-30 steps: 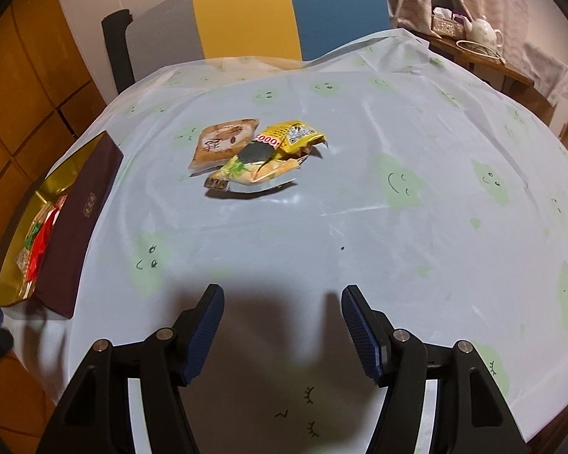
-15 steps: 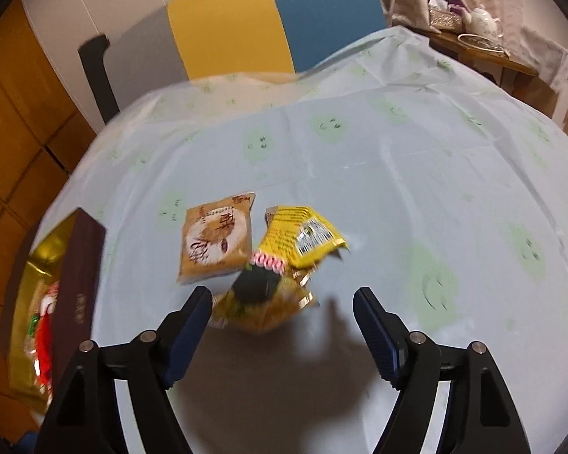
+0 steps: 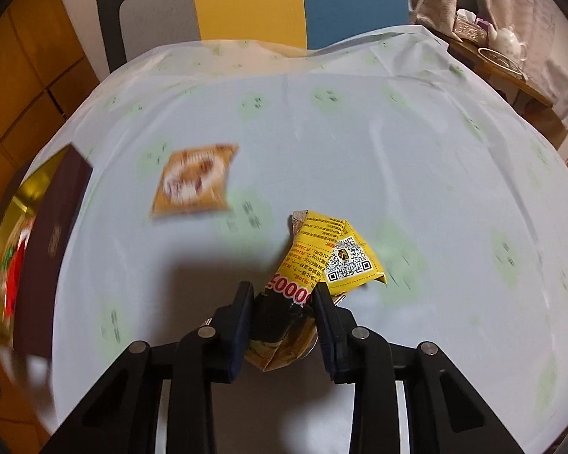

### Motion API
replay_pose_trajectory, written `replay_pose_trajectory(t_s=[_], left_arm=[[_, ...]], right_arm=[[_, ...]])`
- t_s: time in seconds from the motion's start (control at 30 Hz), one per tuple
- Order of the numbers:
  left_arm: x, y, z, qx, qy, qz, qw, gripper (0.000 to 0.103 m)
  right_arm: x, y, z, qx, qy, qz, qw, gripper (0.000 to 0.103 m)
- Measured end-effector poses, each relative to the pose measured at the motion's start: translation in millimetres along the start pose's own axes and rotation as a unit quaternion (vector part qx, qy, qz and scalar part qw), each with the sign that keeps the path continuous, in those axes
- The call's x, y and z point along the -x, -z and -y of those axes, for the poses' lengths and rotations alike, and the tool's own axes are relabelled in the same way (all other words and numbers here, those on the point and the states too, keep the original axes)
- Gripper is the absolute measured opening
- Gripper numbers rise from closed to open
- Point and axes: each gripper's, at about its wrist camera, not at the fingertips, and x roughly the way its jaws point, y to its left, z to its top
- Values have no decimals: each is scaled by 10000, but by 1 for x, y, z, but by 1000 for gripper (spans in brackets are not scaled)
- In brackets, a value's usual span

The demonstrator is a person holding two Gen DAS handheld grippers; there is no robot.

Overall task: Organize snacks
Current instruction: 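Grasp the brown-printed pastry pack with the left gripper while the right lifts the yellow bag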

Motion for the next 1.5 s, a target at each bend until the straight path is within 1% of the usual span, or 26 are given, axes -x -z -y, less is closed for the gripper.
replay_pose_trajectory(t_s=[0.1,0.17,0.23,0.3,0.33,0.37,0.53,0.57,0.6,0.73,0.83,0.97,1.0,1.03,1.07,1.13,1.27,1.4,1.43,1.47,1.5], left_arm=[[-4,-11,8,-65,6,37,10000,57],[-5,-16,14,-139,-27,76,9999,57],[-6,-20,19,-189,20,73,9998,57],[-9,-22,26,-255,35,39,9997,57],[-10,-23,27,-269,49,26,9996,57],[-12,-24,29,-294,54,3,9996,57],[-18,-26,39,-442,38,-83,9990,57],[-20,-27,41,-464,35,-89,9989,57],[-21,-29,43,-489,26,-93,9988,57],[-28,-38,49,-511,55,-114,9986,57],[-36,-45,57,-625,53,-120,9980,57],[-53,-56,64,-650,133,-245,9975,57],[-59,-59,66,-646,148,-292,9974,57],[-65,-61,68,-637,163,-337,9973,57],[-72,-64,69,-619,208,-404,9970,57],[-84,-70,70,-531,278,-519,9969,57],[-117,-91,67,-99,533,-810,9952,57],[-151,-115,69,165,585,-1060,9925,58],[-158,-121,70,239,603,-1107,9917,60],[-165,-126,70,315,630,-1134,9911,65],[-173,-134,70,443,632,-1128,9906,68]], right_arm=[[12,25,13,-9,-39,-50,10000,33],[18,39,20,-52,-34,2,10000,35],[23,49,25,-121,-56,78,9999,36],[26,57,28,-210,-26,167,9996,39],[27,61,28,-287,-14,220,9993,42],[27,63,29,-349,-11,247,9991,44],[28,67,32,-434,6,398,9983,46],[27,67,31,-432,21,403,9982,49],[26,67,31,-443,24,383,9983,50],[25,71,35,-507,-46,419,9978,50],[24,72,36,-493,-96,437,9978,50],[23,73,39,-538,-177,442,9974,50],[23,74,39,-554,-188,445,9973,51],[23,74,40,-570,-202,441,9972,54],[23,75,41,-588,-202,434,9971,56],[23,76,44,-659,-261,413,9966,57],[23,77,47,-730,-358,417,9958,60],[24,79,49,-737,-410,452,9954,61],[24,80,49,-729,-416,457,9954,62],[24,80,50,-719,-425,461,9954,62],[24,81,50,-703,-432,467,9955,62]])
